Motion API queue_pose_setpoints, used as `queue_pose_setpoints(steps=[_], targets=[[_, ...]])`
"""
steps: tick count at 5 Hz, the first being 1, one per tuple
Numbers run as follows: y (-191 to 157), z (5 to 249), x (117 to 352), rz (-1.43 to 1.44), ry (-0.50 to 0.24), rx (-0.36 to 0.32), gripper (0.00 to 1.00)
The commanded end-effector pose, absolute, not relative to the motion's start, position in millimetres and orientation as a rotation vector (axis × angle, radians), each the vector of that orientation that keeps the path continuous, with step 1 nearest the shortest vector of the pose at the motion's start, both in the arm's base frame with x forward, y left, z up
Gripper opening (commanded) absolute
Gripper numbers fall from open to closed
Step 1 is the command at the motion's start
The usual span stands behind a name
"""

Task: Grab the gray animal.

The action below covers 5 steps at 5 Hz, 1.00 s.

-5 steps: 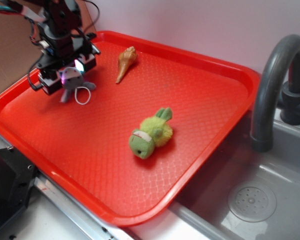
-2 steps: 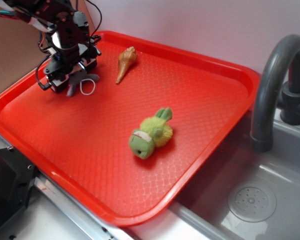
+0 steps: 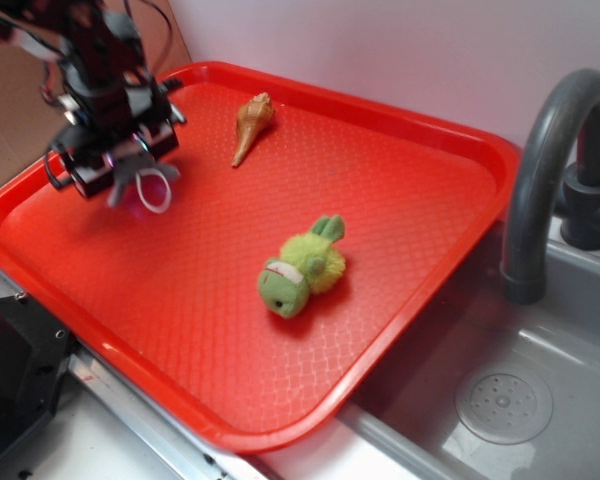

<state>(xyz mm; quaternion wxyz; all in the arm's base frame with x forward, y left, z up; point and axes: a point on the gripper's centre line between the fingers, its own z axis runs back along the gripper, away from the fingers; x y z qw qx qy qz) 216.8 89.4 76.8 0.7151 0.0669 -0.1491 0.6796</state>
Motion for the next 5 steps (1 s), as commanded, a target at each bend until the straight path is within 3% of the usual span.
queue_pose_setpoints(steps=[1, 2, 3, 4, 5], targets=[[73, 157, 218, 1.158, -0.261, -0.116, 0.0], [43, 178, 221, 0.914, -0.238, -0.198, 0.0], [16, 205, 213, 0.662, -0.233, -0.209, 0.0], [7, 226, 198, 0.406, -0.243, -0.194, 0.0], [12, 233, 190, 0.193, -0.263, -0.271, 0.0]])
